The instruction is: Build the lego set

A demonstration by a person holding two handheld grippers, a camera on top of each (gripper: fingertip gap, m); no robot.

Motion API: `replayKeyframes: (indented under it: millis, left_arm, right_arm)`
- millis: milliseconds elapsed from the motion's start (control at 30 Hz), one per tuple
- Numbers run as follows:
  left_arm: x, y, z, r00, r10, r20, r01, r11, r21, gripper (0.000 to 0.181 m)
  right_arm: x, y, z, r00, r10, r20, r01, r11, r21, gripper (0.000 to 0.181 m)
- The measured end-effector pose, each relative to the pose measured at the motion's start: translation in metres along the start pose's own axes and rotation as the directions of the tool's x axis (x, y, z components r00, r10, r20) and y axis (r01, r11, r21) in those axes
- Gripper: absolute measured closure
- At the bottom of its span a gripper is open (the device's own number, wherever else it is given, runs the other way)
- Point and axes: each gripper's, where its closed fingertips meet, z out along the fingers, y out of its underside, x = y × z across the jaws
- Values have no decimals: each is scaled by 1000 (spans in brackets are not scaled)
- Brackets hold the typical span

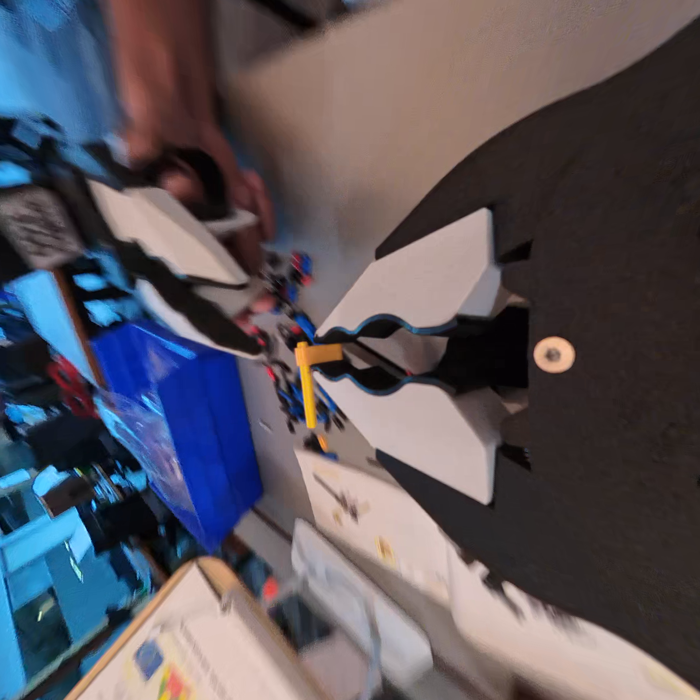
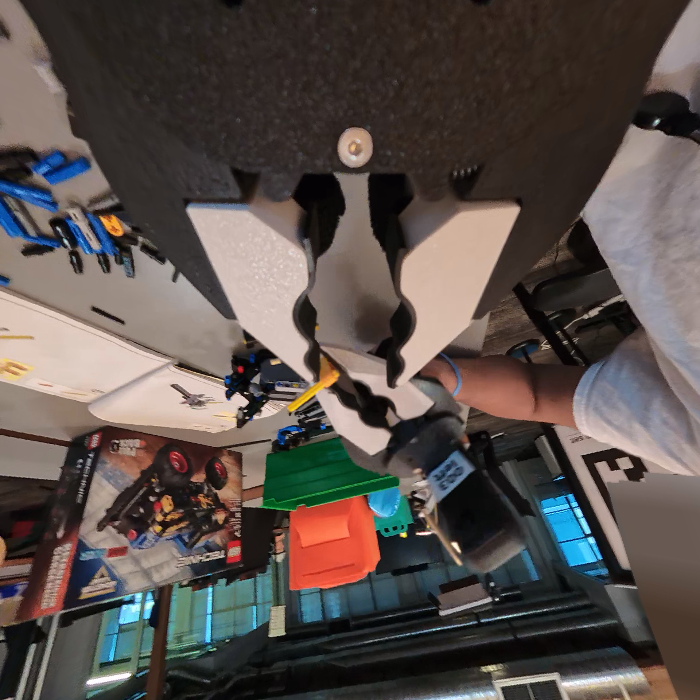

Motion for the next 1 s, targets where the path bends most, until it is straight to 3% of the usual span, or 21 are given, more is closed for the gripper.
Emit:
replayKeyframes:
  millis: [67, 200, 567, 633, 733, 800, 833, 900, 1000]
  left_arm:
    - [-12, 18, 3, 969, 217, 121, -198, 968, -152, 175]
    - [-7, 26, 7, 865, 476, 157, -425, 863, -274, 174]
    - [10, 31, 15, 752, 647, 130, -567, 734, -373, 174]
    - [12, 30, 14, 757, 642, 126, -565, 739, -367, 174]
    - [19, 25, 8, 871, 486, 74, -442, 841, -312, 169]
    - [33, 7, 1, 980, 201, -10, -198, 959, -201, 154]
    - [41, -6, -4, 997, 6, -77, -17, 990, -140, 146]
    - [45, -28, -14, 942, -279, -184, 275, 960, -45, 146]
    - [30, -32, -21, 872, -452, -188, 465, 885, 31, 150]
  right_arm:
    - [13, 4, 0, 998, 19, -65, -20, 1000, -16, 150]
    - [32, 20, 8, 984, 106, -140, -123, 986, -115, 150]
    - [27, 33, 17, 986, 119, -118, -140, 973, -184, 177]
    - [25, 33, 14, 987, 125, -102, -143, 971, -192, 178]
    - [24, 31, 7, 978, 201, -55, -208, 962, -176, 178]
    - [14, 18, 1, 962, 270, 38, -264, 958, -115, 178]
    - [14, 14, -2, 961, 272, 50, -267, 959, -91, 178]
    - [9, 7, -8, 960, 264, 94, -259, 964, -68, 178]
    - [-12, -13, -14, 933, 271, 237, -280, 960, 4, 179]
